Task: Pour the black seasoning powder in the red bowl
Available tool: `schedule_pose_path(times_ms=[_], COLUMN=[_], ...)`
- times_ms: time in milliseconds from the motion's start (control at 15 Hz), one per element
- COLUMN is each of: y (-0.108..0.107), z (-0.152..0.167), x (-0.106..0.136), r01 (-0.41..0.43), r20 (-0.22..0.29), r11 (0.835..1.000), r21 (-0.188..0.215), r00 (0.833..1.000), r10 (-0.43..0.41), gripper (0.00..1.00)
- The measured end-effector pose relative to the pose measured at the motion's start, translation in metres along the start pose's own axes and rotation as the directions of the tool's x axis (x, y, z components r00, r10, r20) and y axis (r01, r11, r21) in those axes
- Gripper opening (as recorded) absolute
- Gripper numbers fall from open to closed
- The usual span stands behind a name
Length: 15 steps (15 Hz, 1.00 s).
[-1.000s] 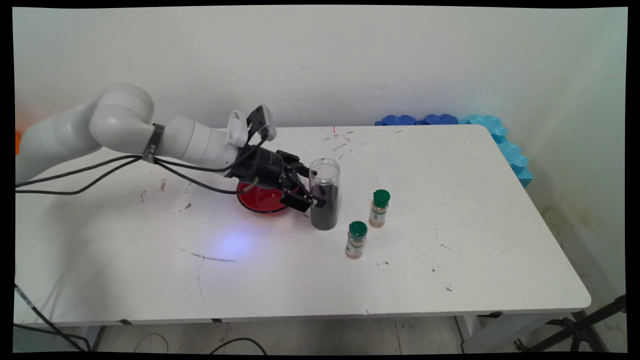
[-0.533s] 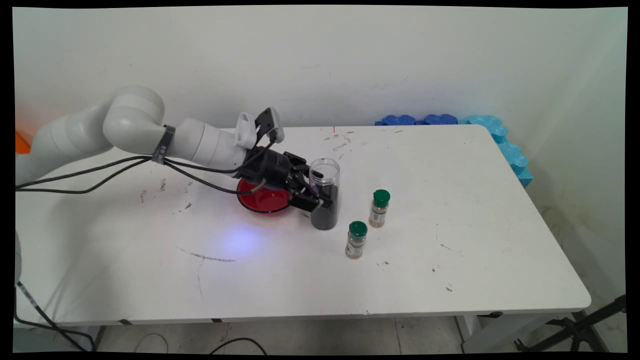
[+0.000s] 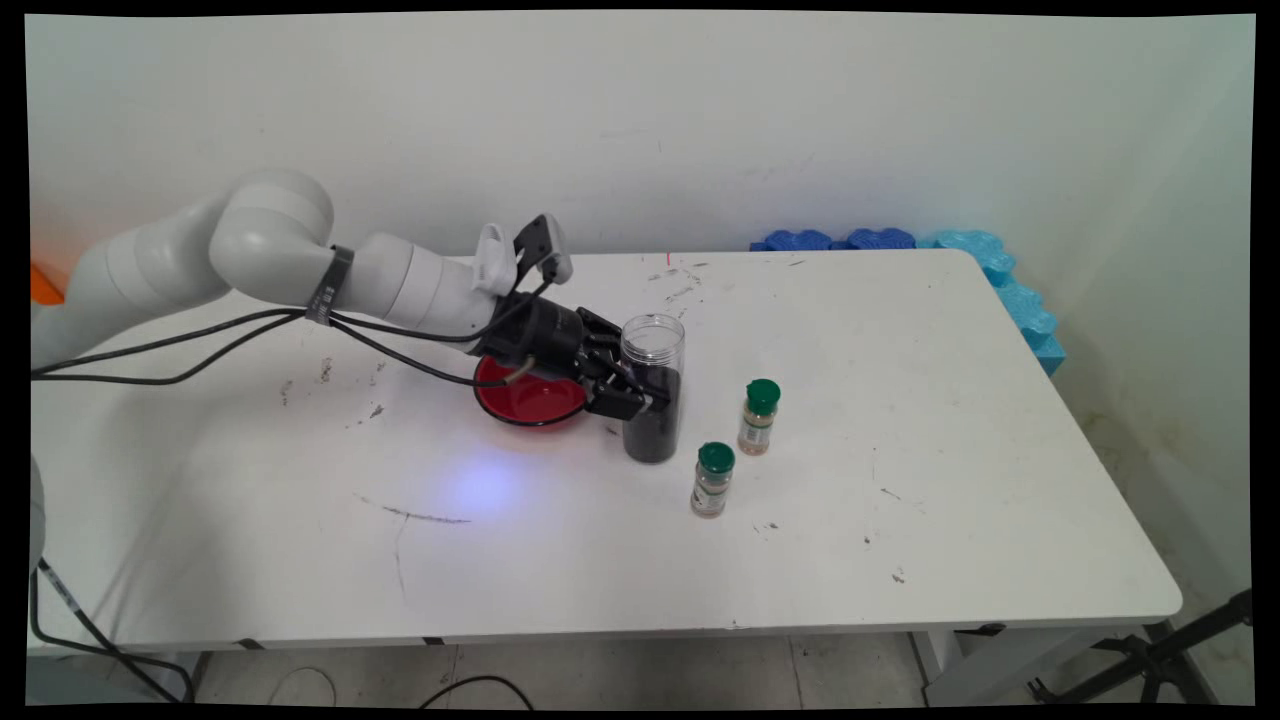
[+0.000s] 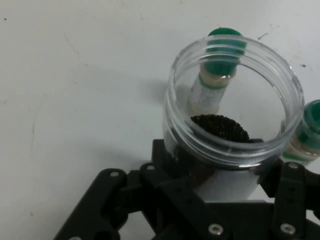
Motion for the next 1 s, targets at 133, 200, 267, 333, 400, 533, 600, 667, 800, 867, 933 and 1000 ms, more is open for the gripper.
schedule_pose_path(times_ms=[133, 200, 267, 333, 400, 533, 600, 667, 800, 867, 933, 1000], y=[0.002, 0.003, 0.004, 0.005, 0.007, 0.011, 0.014, 0.017, 0.022, 0.025, 0.028, 0.030], z=[-0.008, -0.014, -0.021, -0.029, -0.039, -0.058, -0.069, -0.081, -0.101, -0.112, -0.123, -0.131], x=[0.002, 0.003, 0.004, 0.005, 0.006, 0.009, 0.011, 0.013, 0.017, 0.019, 0.022, 0.024], r01=[0.005, 0.008, 0.015, 0.022, 0.030, 0.050, 0.061, 0.072, 0.091, 0.103, 0.116, 0.127], r20=[-0.001, -0.002, -0.001, 0.000, 0.001, 0.001, 0.001, 0.000, 0.002, 0.003, 0.005, 0.006], r11=[1.000, 1.000, 1.000, 1.000, 1.000, 0.999, 0.998, 0.997, 0.996, 0.994, 0.993, 0.991], r21=[-0.005, -0.004, -0.005, -0.006, -0.007, -0.012, -0.015, -0.017, -0.024, -0.026, -0.028, -0.029], r00=[1.000, 1.000, 1.000, 1.000, 1.000, 0.999, 0.998, 0.997, 0.996, 0.995, 0.993, 0.992], r10=[-0.005, -0.008, -0.015, -0.022, -0.030, -0.050, -0.061, -0.072, -0.091, -0.103, -0.116, -0.127], gripper=[0.00, 0.00, 0.00, 0.00, 0.00, 0.00, 0.00, 0.00, 0.00, 0.00, 0.00, 0.00])
